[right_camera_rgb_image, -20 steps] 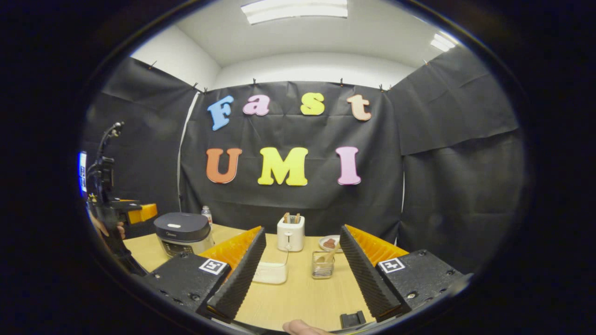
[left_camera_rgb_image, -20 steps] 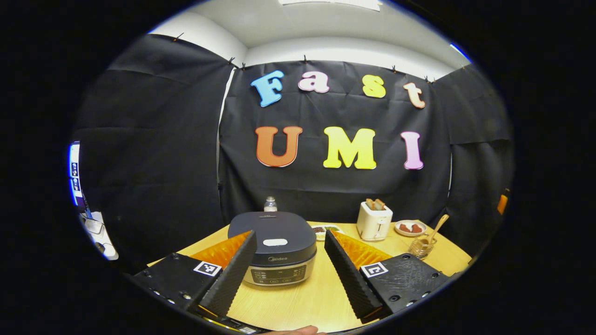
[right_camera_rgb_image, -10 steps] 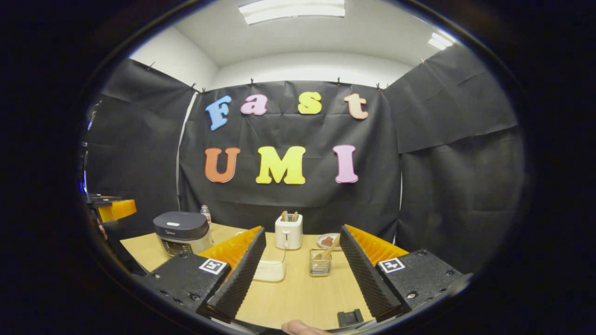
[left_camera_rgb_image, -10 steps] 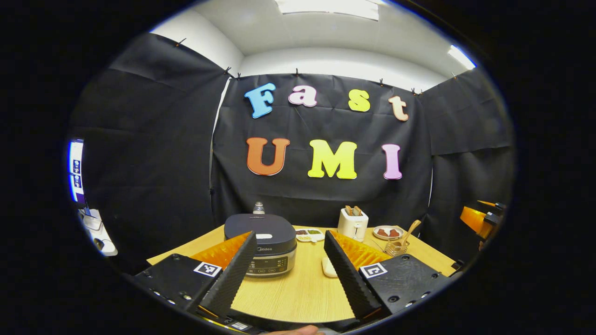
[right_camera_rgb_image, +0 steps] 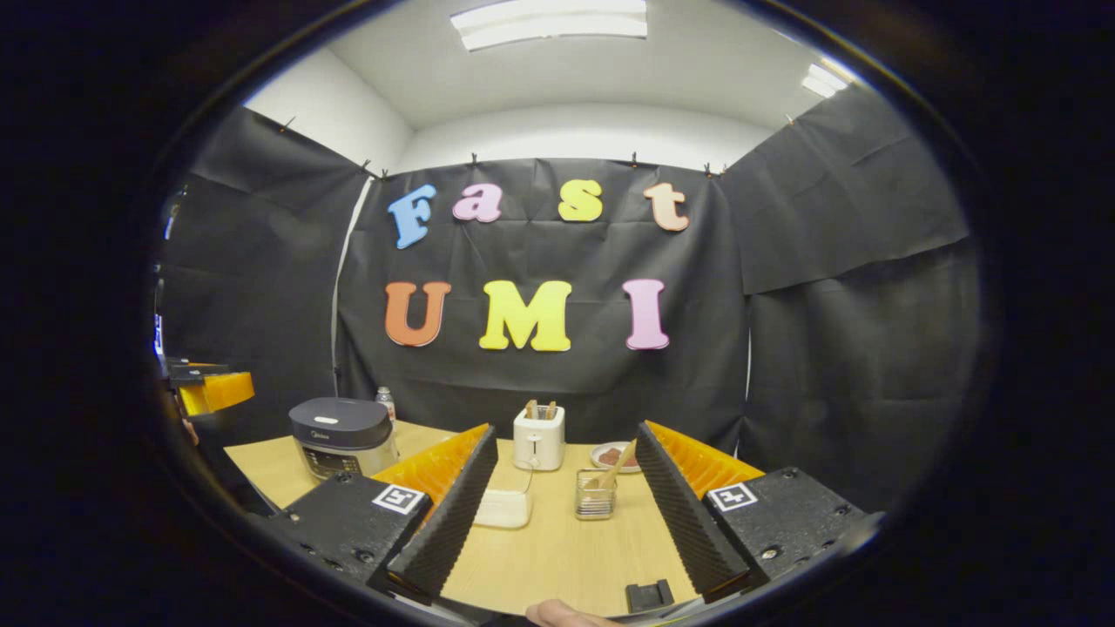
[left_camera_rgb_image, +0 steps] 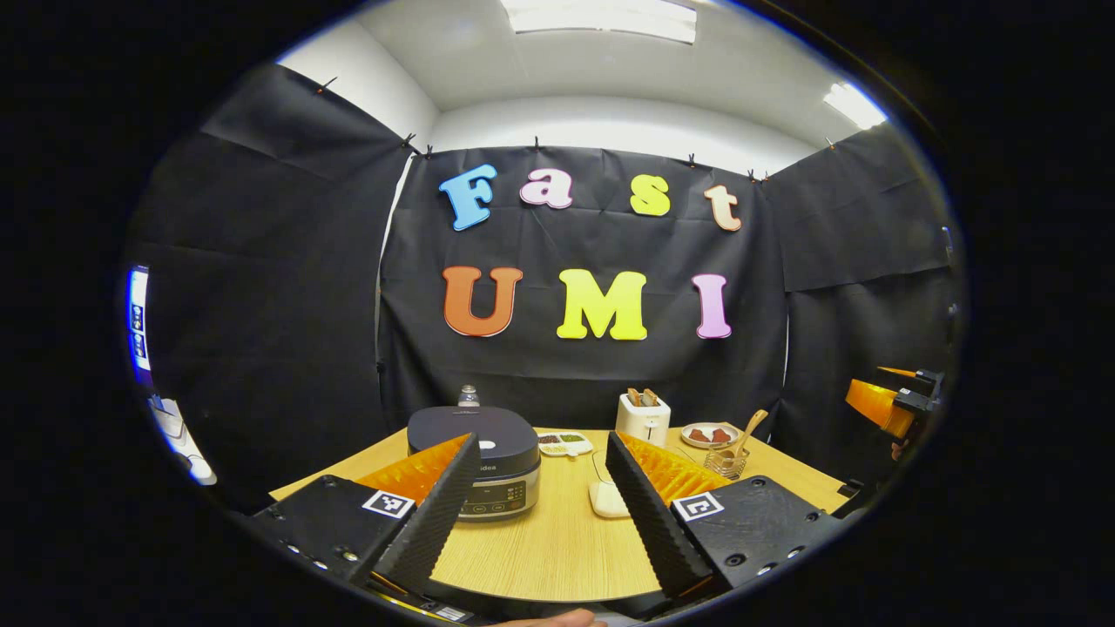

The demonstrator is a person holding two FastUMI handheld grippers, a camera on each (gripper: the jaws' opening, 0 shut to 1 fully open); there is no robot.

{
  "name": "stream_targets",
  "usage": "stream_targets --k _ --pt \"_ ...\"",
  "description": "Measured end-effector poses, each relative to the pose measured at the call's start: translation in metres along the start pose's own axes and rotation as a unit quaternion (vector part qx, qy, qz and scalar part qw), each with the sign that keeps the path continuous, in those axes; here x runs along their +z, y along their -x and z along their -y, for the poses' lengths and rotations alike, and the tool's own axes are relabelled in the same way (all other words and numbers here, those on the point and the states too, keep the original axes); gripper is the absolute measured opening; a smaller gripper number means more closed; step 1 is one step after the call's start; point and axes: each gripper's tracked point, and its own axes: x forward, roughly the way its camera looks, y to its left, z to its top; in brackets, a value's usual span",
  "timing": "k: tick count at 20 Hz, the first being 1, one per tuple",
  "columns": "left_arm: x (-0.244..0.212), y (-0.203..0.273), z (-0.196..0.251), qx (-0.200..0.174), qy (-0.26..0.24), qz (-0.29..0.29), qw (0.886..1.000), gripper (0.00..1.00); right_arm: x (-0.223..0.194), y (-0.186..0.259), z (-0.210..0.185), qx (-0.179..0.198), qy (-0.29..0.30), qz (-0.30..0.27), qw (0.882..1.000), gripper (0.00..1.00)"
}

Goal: Close the left gripper, press the button to open the rice cooker; take a wooden spoon from the chopstick holder with the right hand, scoop a spoonful of rice and pour it into the rice cooker, then put the wooden spoon back into the chopstick holder.

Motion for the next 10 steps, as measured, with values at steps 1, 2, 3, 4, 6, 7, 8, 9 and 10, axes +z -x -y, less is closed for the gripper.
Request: stream_targets --k 1,2,3,4,6,7,8,9,10 --pt "0.0002 0.0011 0.0018 -0.004 -0.003 -0.002 1.000 0.92 -0.0009 -0.0007 0.0010 -0.001 -0.002 -0.001 1.000 1.00" --pt "0.0003 0.0021 0.0019 -0.005 -0.007 -0.001 1.000 0.92 -0.0003 -0.0018 0.0029 -0.005 -0.004 -0.001 1.000 1.00" --pt "0.0008 0.0017 0.0014 -0.004 -0.011 0.001 1.000 0.92 -0.0002 -0.0013 0.0052 -0.009 -0.007 0.000 1.000 0.96" --pt "0.0000 0.0016 0.0029 -0.004 -0.015 0.004 1.000 0.92 -0.0020 -0.0023 0.0061 -0.011 -0.007 -0.002 1.000 0.96" --pt "-0.0028 0.0015 0.0018 0.001 -0.013 0.007 1.000 0.93 -0.0040 -0.0029 0.0034 -0.009 -0.009 -0.005 1.000 0.96" --pt "-0.0032 0.0010 0.0000 0.003 -0.009 0.008 1.000 0.92 -0.0043 -0.0033 0.0024 -0.007 -0.010 -0.007 1.000 1.00" --pt "-0.0038 0.0015 -0.0012 0.005 -0.005 0.006 1.000 0.92 -0.0044 -0.0035 0.0019 -0.006 -0.009 -0.007 1.000 1.00" --pt "-0.0051 0.0009 -0.0019 0.006 -0.002 0.005 1.000 0.93 -0.0034 -0.0037 0.0003 -0.005 -0.009 -0.007 1.000 1.00" --pt "-0.0042 0.0028 -0.0031 0.007 0.000 0.006 1.000 0.93 -0.0023 -0.0035 -0.0005 -0.004 -0.008 -0.006 1.000 1.00"
